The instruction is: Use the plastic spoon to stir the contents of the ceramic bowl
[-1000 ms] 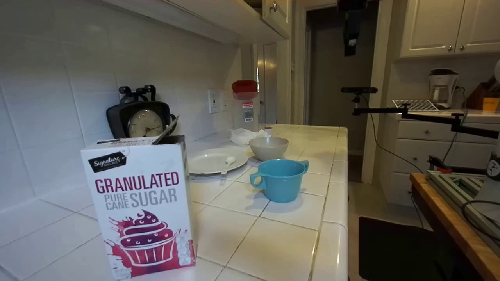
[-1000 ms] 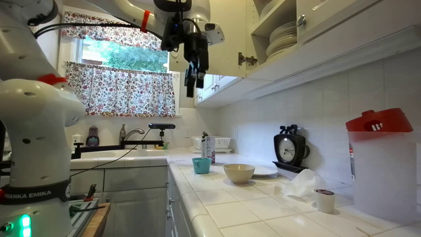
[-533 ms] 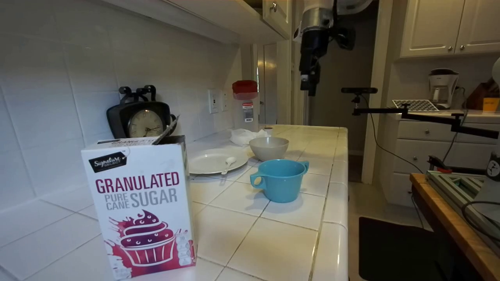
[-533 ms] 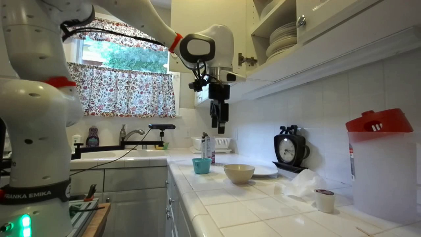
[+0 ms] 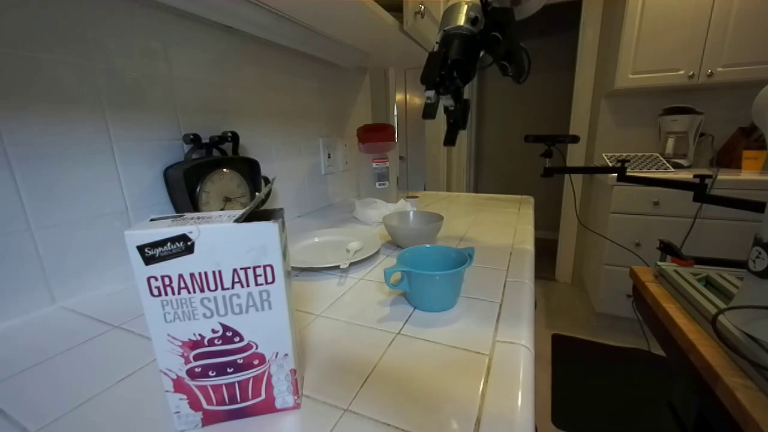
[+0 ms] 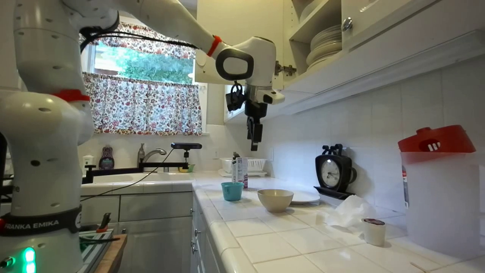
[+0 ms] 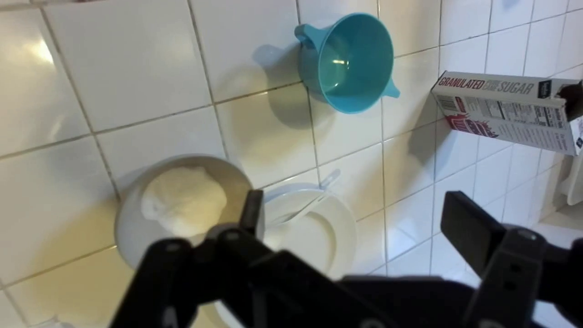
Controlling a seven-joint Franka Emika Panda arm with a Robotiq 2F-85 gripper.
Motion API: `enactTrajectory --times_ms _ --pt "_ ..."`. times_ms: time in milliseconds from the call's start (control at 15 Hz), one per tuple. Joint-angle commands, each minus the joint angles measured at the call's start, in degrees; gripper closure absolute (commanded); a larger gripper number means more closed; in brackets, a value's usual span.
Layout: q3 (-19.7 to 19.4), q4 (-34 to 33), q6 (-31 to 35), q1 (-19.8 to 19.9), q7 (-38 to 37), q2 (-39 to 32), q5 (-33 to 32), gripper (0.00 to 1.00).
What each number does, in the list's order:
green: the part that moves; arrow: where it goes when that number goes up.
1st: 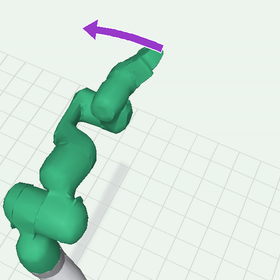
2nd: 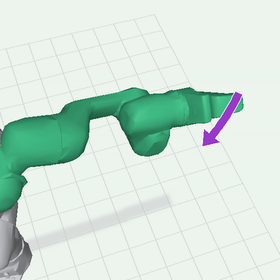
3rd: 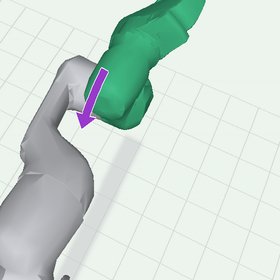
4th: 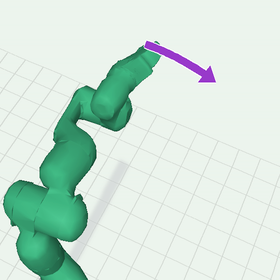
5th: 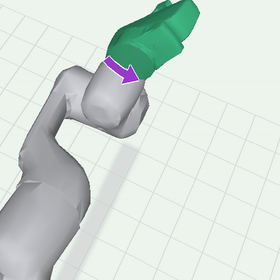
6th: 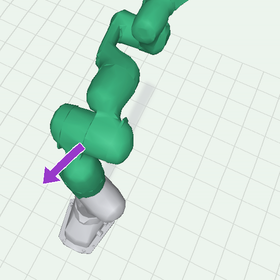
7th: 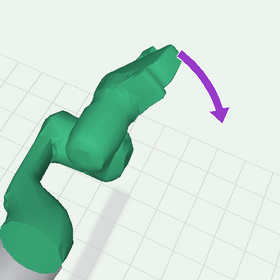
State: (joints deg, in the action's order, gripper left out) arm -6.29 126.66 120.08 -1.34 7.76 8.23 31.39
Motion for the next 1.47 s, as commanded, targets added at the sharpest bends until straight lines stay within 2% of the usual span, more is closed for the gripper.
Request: enactTrajectory --times_ms 0,267,533,733,1133,1400 --pt "0.6 0.2 2.2 1.5 -1.2 -0.5 0.4 0.00" --pt "1.1 3.5 11.8 1.4 -3.1 -3.0 9.2 0.00" --pt "3.4 3.8 15.7 0.6 -1.5 -6.9 24.3 0.00" --pt "5.3 3.4 17.4 0.3 -1.2 -8.8 31.0 0.00" --pt "8.0 2.7 17.2 -0.5 0.7 -14.0 40.4 0.00" --pt "8.7 2.0 20.0 -0.7 3.2 -17.4 43.1 0.00"
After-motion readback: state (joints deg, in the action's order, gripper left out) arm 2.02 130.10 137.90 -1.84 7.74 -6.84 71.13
